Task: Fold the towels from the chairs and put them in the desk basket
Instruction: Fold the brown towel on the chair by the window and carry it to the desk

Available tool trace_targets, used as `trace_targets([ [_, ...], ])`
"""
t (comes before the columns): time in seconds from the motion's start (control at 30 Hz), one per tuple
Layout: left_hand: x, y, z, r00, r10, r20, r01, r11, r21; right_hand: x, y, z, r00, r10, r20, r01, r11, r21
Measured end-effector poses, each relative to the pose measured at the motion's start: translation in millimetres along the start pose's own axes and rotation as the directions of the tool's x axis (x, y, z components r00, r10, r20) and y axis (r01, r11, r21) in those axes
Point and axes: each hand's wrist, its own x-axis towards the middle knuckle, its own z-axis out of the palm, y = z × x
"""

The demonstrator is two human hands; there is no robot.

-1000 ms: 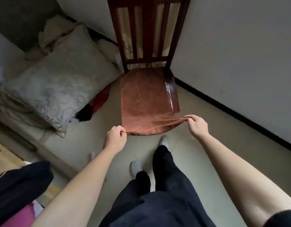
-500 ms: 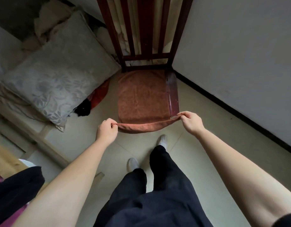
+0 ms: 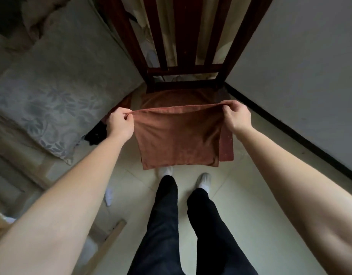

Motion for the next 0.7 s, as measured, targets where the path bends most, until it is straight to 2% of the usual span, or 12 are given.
trace_targets([
  [0.33,155.2,-30.9,78.8,0.996,-0.019,0.092,0.03,0.993,-0.112,122.2,23.4,70.1,0.991,0.017,-0.13,-0.03,0.995,-0.094],
  [0.47,175.6,-39.4,101.1,0.995,-0.018,0.097,0.034,0.986,-0.164,146.4,29.7,89.1,0.987,0.019,-0.158,-0.043,0.988,-0.147],
  [0.63,182.8,-43.5,118.1,0.991,-0.096,0.096,0.118,0.959,-0.256,164.1,36.0,109.4,0.988,-0.035,-0.154,-0.007,0.966,-0.26],
  [0.7,182.0,-41.7,123.7,0.98,-0.134,0.145,0.175,0.933,-0.316,169.1,40.0,114.2,0.989,0.027,-0.144,-0.067,0.956,-0.286],
])
